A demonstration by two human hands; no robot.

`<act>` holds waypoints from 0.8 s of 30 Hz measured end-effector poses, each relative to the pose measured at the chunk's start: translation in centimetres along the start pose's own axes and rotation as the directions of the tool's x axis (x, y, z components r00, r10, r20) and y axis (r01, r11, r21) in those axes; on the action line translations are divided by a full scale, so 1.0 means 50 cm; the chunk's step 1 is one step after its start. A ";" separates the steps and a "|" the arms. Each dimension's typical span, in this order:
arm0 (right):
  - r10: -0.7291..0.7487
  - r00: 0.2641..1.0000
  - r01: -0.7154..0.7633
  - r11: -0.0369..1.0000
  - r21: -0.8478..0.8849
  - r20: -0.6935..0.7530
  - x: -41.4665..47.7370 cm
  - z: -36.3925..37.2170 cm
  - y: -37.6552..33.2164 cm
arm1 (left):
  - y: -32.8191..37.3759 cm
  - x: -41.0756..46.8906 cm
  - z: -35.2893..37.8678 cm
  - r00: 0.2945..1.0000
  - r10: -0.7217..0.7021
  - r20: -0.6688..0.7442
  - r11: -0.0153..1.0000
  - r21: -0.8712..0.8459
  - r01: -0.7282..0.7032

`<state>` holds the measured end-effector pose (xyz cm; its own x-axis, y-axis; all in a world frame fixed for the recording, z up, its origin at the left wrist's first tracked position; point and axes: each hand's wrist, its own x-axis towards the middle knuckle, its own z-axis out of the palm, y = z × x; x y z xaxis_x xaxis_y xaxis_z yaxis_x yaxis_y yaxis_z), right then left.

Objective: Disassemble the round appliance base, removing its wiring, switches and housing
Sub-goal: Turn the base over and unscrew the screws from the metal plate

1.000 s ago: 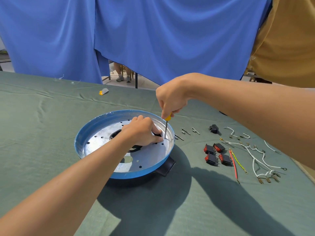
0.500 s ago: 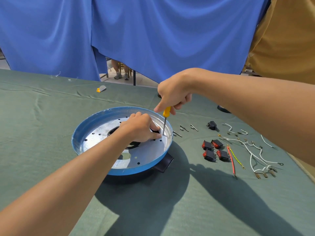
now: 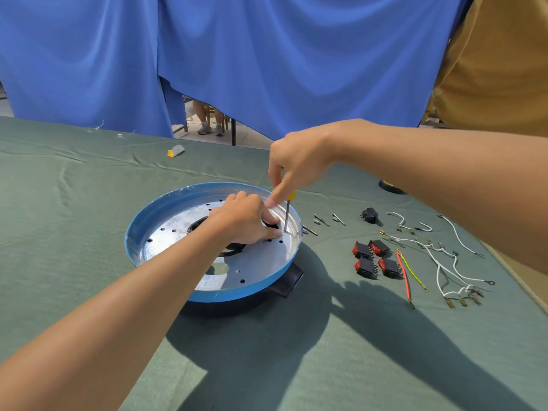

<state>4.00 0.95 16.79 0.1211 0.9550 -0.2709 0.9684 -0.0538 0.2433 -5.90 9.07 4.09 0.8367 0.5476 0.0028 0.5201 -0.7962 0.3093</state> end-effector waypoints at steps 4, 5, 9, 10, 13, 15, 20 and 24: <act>0.123 0.992 -0.123 0.992 0.006 0.009 -0.001 0.002 -0.001 | 0.002 -0.003 0.001 1.000 -0.008 -0.012 1.000 -0.007 0.008; 0.118 0.993 -0.118 0.993 0.002 0.001 -0.002 0.003 -0.004 | 0.002 -0.004 0.001 1.000 -0.008 -0.014 1.000 -0.004 0.008; 0.059 0.995 -0.059 0.998 0.010 -0.077 -0.014 0.001 -0.013 | 0.002 -0.005 0.002 1.000 -0.002 -0.013 1.000 0.011 0.002; 0.039 0.995 -0.038 0.999 0.023 -0.087 -0.018 -0.003 -0.013 | 0.003 -0.004 0.001 1.000 -0.002 -0.011 1.000 0.011 0.002; 0.011 0.997 -0.005 0.997 0.078 -0.076 -0.017 -0.011 -0.006 | 0.004 -0.005 0.000 1.000 -0.005 -0.006 1.000 0.009 0.005; 0.013 0.999 -0.010 0.993 0.114 -0.034 -0.009 -0.007 0.000 | 0.003 -0.004 0.001 1.000 -0.001 -0.003 1.000 0.011 0.001; 0.184 0.981 -0.189 0.977 0.096 0.054 -0.007 0.002 0.007 | 0.000 -0.002 0.002 1.000 -0.001 -0.007 1.000 0.006 0.001; 0.129 0.991 -0.129 0.991 0.025 0.025 -0.011 0.002 -0.003 | -0.002 0.000 0.002 1.000 0.002 -0.019 1.000 0.000 -0.002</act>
<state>3.82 0.43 16.81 0.2502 0.9326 -0.2602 0.9499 -0.1843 0.2525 -5.93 9.10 3.95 0.8345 0.5506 0.0214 0.5182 -0.7974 0.3092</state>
